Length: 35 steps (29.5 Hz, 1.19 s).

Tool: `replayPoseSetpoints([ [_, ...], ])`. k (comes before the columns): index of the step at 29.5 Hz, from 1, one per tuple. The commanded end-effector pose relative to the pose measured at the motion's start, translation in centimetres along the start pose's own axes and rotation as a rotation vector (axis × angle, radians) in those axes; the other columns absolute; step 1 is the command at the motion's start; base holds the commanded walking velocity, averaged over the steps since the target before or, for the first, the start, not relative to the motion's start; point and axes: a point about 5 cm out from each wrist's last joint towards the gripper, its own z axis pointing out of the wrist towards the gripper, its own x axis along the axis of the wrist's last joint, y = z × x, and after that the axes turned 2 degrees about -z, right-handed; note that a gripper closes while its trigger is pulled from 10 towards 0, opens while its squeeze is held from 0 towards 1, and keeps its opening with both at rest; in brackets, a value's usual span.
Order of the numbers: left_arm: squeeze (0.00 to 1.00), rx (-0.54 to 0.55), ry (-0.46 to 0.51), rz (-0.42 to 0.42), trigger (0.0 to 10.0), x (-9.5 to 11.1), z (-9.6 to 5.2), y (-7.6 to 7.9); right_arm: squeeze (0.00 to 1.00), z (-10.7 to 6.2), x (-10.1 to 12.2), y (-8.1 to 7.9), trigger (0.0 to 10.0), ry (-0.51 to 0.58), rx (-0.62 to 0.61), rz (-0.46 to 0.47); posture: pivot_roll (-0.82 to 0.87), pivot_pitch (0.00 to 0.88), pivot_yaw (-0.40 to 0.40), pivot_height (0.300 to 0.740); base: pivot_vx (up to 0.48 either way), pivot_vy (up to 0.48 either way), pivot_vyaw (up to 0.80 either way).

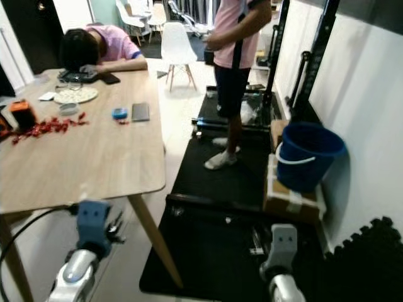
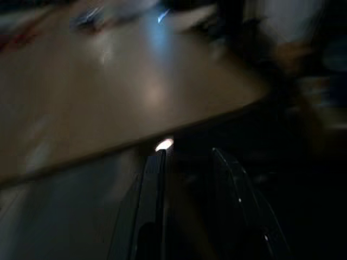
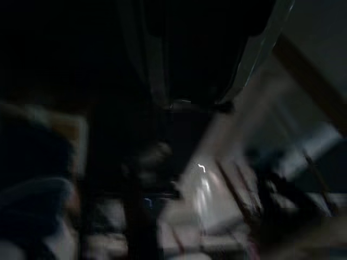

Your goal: Hang keys on a hook

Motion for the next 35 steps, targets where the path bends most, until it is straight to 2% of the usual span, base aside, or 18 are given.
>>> replayPoseSetpoints([
  [1,0.0,-0.16,0.004,0.035,10.0,0.6,-1.0,1.7,0.0,-0.2,1.0,0.2,10.0,0.043,-0.003,-0.004,0.05,0.049,-0.003,0.74,0.0,0.0,0.0],
  [2,0.0,-0.243,-0.004,0.042,10.0,0.8,-2.0,2.7,0.0,-0.3,1.6,0.5,10.0,0.068,0.0,-0.02,0.04,0.05,-0.003,0.74,0.0,0.0,0.0],
  [3,0.0,-0.243,-0.004,0.042,10.0,0.8,-2.0,2.7,0.0,-0.3,1.6,0.5,10.0,0.068,0.0,-0.02,0.04,0.05,-0.003,0.74,0.0,0.0,0.0],
  [5,0.0,-0.329,-0.033,0.027,10.0,0.9,-4.0,3.8,0.0,-1.0,2.4,1.2,10.0,0.095,0.006,-0.062,0.04,0.051,0.0,0.74,0.0,0.0,0.0],
  [6,0.0,-0.329,-0.033,0.027,10.0,0.9,-4.0,3.8,0.0,-1.0,2.4,1.2,10.0,0.095,0.006,-0.062,0.04,0.051,0.0,0.74,0.0,0.0,0.0],
  [7,0.0,-0.322,-0.05,0.009,10.0,0.8,-4.9,4.0,0.0,-1.7,2.5,1.5,10.0,0.097,0.02,-0.095,0.04,0.053,0.002,0.74,0.0,0.0,0.0],
  [9,0.0,-0.322,-0.05,0.009,10.0,0.8,-4.9,4.0,0.0,-1.7,2.5,1.5,10.0,0.097,0.02,-0.095,0.04,0.053,0.002,0.74,0.0,0.0,0.0],
  [14,0.0,-0.292,-0.101,0.007,10.0,0.5,-6.1,4.2,0.0,-4.0,2.1,0.9,10.0,0.047,0.085,-0.1,0.03,0.059,0.012,0.74,0.0,0.0,0.0],
  [19,0.0,-0.293,-0.115,0.034,10.0,0.6,-6.1,3.8,0.0,-3.8,2.5,1.1,10.0,0.047,0.065,-0.091,0.03,0.062,0.028,0.74,0.0,0.0,0.0],
  [21,0.0,-0.292,-0.136,0.048,10.0,0.7,-5.7,2.9,0.0,-3.7,3.0,1.2,10.0,0.056,0.039,-0.083,0.01,0.06,0.054,0.74,0.0,0.0,0.0],
  [24,0.0,-0.3,-0.136,0.057,10.0,0.7,-5.5,2.7,0.0,-3.9,3.1,1.0,10.0,0.059,0.034,-0.078,0.0,0.061,0.064,0.74,0.0,0.0,0.0],
  [32,0.0,-0.311,-0.142,0.059,10.0,0.7,-5.1,3.0,0.0,-4.5,3.4,0.8,10.0,0.047,0.031,-0.069,-0.01,0.059,0.07,0.74,0.0,0.0,0.0],
  [35,0.0,-0.307,-0.124,0.047,10.0,1.0,-4.3,3.3,0.0,-4.3,3.2,0.5,10.0,0.034,0.039,-0.067,-0.01,0.059,0.068,0.74,0.0,0.0,0.0],
])
